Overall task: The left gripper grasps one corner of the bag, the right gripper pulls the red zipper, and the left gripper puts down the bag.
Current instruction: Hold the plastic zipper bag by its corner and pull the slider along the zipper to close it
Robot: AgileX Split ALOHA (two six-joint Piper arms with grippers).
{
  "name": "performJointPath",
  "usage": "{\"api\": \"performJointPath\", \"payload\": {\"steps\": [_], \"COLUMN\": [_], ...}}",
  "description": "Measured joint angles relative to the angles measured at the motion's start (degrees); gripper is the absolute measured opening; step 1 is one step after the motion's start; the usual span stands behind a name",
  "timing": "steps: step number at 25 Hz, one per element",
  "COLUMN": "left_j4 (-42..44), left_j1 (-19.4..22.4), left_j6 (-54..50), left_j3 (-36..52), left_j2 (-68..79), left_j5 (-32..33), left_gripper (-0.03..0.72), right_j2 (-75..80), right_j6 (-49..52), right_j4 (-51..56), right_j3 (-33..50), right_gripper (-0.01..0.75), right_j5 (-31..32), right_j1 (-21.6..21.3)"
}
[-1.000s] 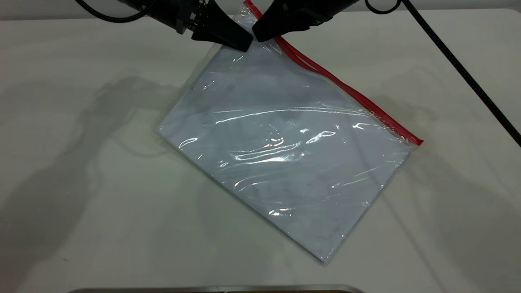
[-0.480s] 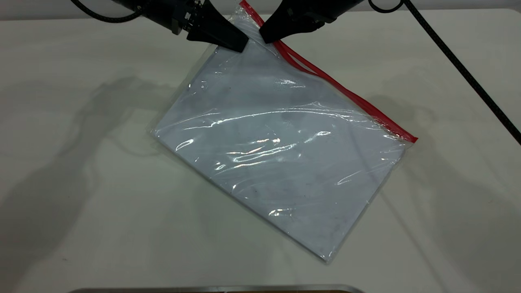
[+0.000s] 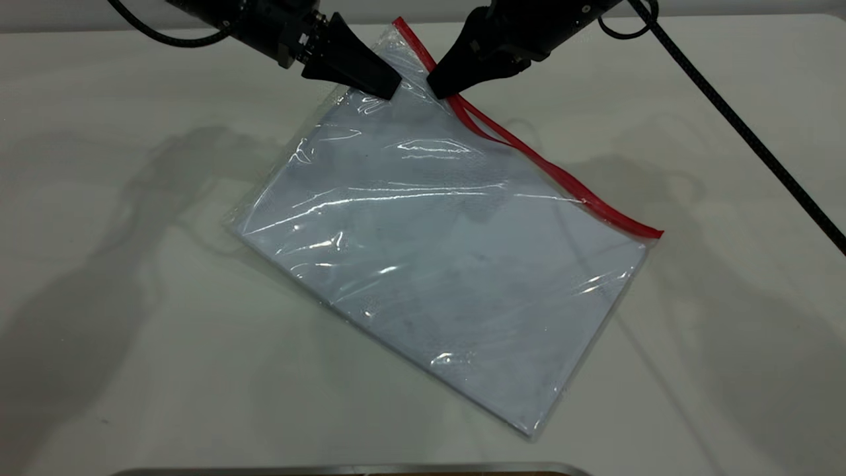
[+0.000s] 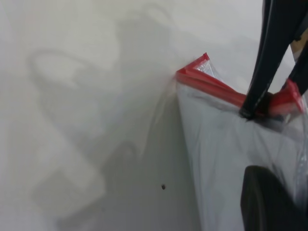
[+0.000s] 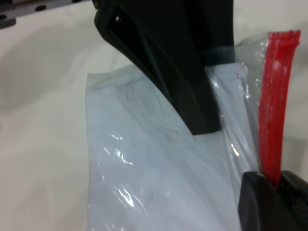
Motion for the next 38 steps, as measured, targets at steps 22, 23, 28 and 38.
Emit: {"api": "performJointPath", "payload": {"steps": [22,23,28,38], "left_j4": [-1.55,-1.55,-1.86,0.88], "left_j1": [1.96,2.11,3.86,6.81], "left_j6": [-0.25,-0.31,-0.3,-0.58], "left_j3": [0.0,0.0,0.0,0.0], "left_j2": [0.16,0.23,0.3,-0.47], "left_j5": [0.21,0.21,0.21,-0.1], "left_gripper": [0.052,0.052,0.052,0.052], "right_j2": [1.46,1.59,2.37,3.82], "right_j6": [3.84,4.49,8.76,16.52], "right_j4": [-6.67,-7.51,-15.61,-30.75], "right_j3": [-0.37,-0.43,-0.41,0.32], "right_gripper": [0.043,0.043,0.044,0.044], "right_j5": [-1.69,-1.69,-1.46,5.51], "right_j1": [0.31,0.31,0.38,0.19]}}
